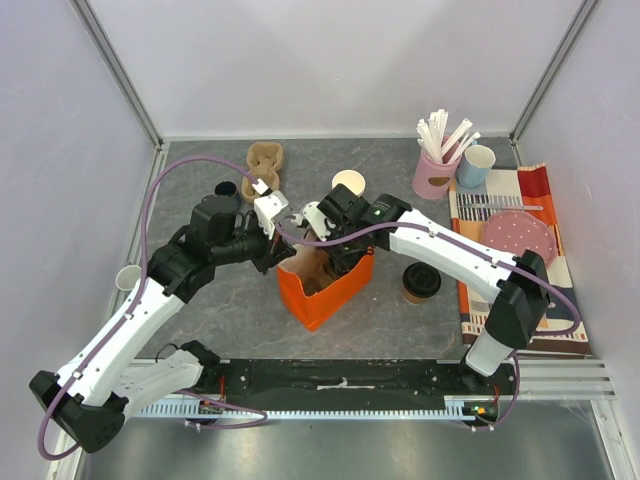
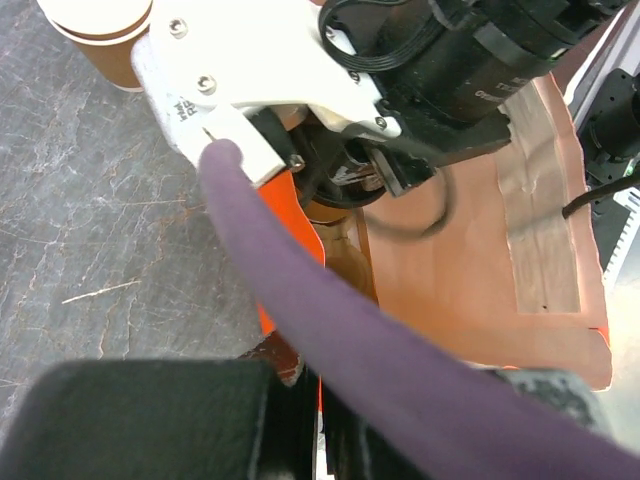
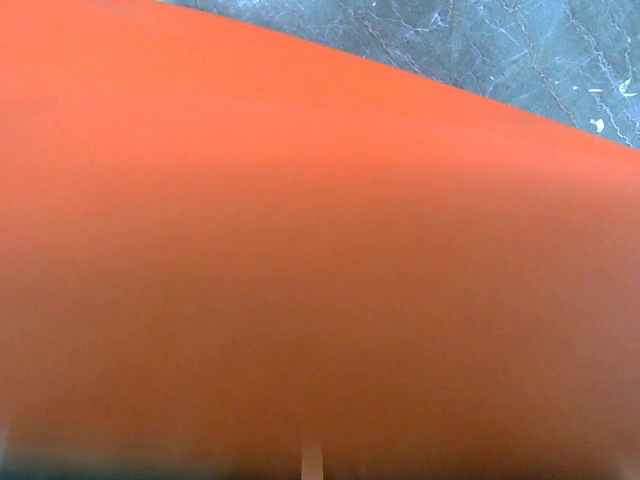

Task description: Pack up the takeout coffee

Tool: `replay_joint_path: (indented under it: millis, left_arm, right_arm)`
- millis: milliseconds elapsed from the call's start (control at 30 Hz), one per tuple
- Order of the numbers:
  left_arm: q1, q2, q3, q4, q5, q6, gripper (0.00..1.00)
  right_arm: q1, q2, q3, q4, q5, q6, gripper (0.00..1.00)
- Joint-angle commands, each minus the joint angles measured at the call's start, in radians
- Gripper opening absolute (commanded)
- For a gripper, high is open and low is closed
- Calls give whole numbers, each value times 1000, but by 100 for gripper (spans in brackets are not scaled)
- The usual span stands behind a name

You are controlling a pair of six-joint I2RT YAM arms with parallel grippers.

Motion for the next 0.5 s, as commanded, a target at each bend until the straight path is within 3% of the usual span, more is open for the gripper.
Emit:
replay_joint_path:
  millis: [0,467]
  left_arm:
    - [-6,-3,-16,0,61,9,2]
    - [-6,-6,-4,-14,41,38,2]
  right_arm:
    - [-4,12,2,47,19,25,0]
    - [-28,27,-75,64,-41,12,0]
